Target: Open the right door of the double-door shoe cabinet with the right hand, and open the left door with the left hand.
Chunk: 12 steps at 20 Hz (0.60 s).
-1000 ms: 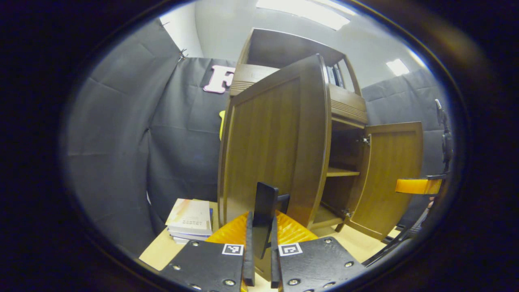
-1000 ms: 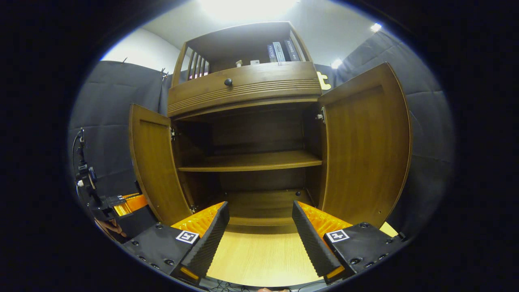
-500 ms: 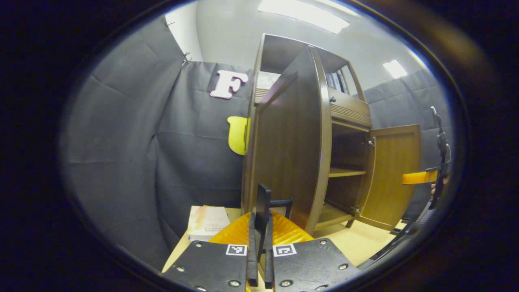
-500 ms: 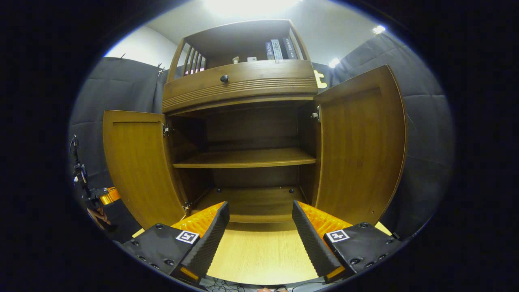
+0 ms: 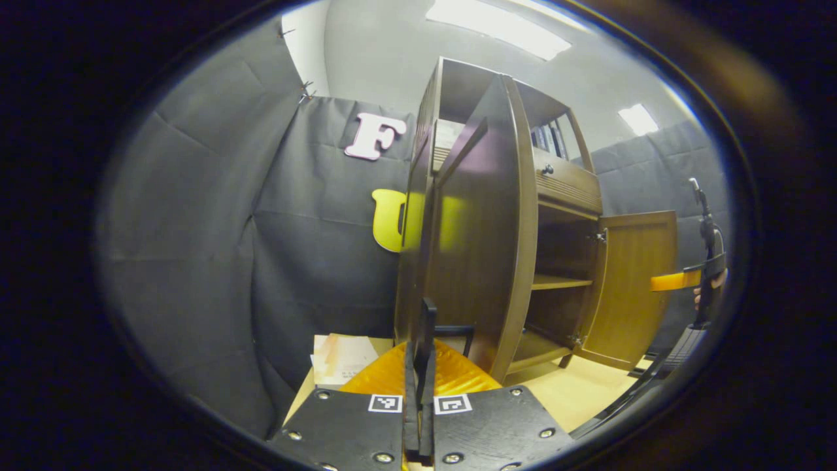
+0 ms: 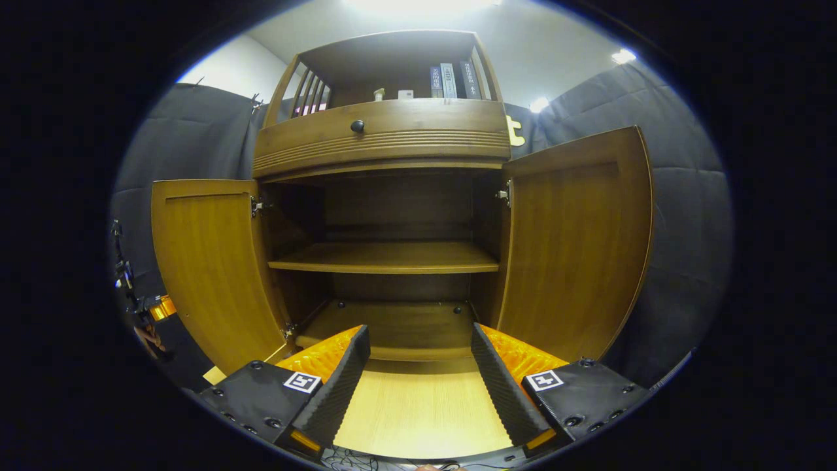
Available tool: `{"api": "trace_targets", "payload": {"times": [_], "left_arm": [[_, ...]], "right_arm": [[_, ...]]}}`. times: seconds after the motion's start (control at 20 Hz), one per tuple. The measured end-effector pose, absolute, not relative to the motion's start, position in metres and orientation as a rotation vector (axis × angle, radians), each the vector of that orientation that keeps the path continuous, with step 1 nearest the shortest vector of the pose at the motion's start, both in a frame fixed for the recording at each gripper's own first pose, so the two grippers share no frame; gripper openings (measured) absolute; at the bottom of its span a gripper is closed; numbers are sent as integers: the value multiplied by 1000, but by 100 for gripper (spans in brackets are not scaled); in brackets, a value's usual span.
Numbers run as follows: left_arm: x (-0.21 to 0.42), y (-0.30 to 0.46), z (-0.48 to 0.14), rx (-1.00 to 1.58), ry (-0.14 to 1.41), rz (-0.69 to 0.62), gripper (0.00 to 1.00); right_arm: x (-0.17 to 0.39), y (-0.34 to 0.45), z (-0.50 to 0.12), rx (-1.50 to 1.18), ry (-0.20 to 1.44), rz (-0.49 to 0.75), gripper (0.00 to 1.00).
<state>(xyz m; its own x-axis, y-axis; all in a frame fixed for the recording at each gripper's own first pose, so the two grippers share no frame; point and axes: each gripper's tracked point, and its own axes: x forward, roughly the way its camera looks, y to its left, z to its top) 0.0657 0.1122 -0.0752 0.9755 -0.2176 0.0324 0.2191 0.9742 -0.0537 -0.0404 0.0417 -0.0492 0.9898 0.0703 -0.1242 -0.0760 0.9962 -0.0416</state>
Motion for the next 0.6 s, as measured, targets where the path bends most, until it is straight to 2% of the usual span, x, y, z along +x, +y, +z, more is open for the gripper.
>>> {"api": "trace_targets", "payload": {"times": [0.25, 0.6], "left_arm": [[40, 120, -65, -76, -21, -186, 3], [-26, 115, -35, -87, -22, -40, 2]], "right_arm": [[-30, 36, -42, -38, 103, 61, 93], [-23, 16, -37, -45, 84, 71, 93]]}}
